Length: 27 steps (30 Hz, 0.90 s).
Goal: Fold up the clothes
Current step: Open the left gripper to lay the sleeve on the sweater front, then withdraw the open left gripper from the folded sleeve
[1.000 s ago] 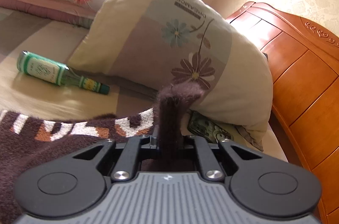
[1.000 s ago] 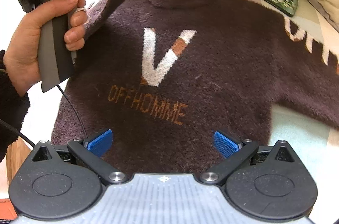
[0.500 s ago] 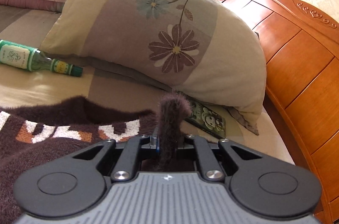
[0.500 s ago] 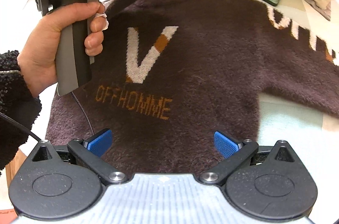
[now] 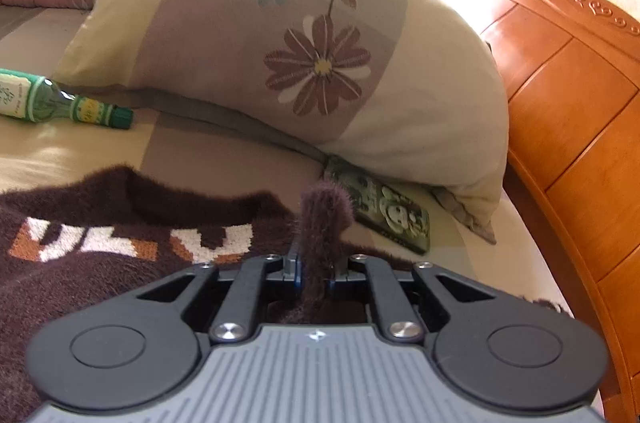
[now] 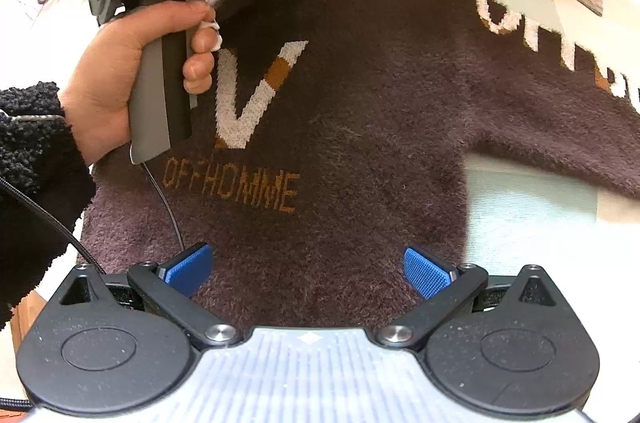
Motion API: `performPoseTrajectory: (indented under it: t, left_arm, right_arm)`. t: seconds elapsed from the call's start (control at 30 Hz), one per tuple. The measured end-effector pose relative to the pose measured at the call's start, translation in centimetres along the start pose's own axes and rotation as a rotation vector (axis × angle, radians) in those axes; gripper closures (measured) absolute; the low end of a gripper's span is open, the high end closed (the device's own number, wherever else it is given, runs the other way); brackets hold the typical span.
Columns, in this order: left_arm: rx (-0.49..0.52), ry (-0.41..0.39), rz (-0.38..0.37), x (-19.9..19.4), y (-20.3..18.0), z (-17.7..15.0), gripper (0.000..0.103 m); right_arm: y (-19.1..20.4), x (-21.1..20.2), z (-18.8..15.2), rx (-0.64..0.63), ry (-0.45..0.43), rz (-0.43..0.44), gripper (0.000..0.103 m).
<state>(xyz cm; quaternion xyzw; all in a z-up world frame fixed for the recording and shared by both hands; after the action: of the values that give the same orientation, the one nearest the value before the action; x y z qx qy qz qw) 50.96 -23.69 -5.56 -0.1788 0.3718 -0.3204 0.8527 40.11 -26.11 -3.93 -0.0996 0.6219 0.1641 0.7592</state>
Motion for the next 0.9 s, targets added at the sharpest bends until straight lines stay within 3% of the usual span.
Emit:
performPoseTrajectory:
  t: [0.2, 0.43, 0.57, 0.77, 0.9]
  left_arm:
    - [0.028, 0.079, -0.009, 0.7, -0.6, -1.4, 0.091]
    - [0.019, 0.156, -0.074, 1.3, -0.9, -2.4, 0.088]
    - [0.026, 0.186, -0.173, 1.1, -1.6, -2.5, 0.086]
    - [0.164, 0.217, -0.302, 0.9, -5.3, -2.2, 0.084]
    - [0.222, 0.210, -0.282, -1.5, -5.3, -2.2, 0.078]
  right_arm:
    - [-0.4, -0.1, -0.3, 0.013, -0.003, -0.014, 0.000]
    - [-0.4, -0.4, -0.7, 0.014, -0.014, -0.023, 0.000]
    - [-0.2, -0.5, -0.7, 0.016, -0.022, -0.027, 0.000]
    - [0.3, -0.7, -0.8, 0.006, -0.030, -0.041, 0.000]
    - [1.0, -0.8, -0.9, -0.017, -0.029, -0.049, 0.000]
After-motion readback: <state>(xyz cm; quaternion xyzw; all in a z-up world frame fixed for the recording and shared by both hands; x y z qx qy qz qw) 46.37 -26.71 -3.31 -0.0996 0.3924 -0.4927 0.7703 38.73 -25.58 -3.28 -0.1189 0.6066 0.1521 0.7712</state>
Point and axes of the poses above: each gripper's, at about its wrist camera, not at the fingertips, and x roughly the way its jaws point, y to its left, z to its top, the point moved 2 cm from there along x, roughly the way its jaws point, and after that the axes turned 13 degrees about -z, right-handed, at the moved point
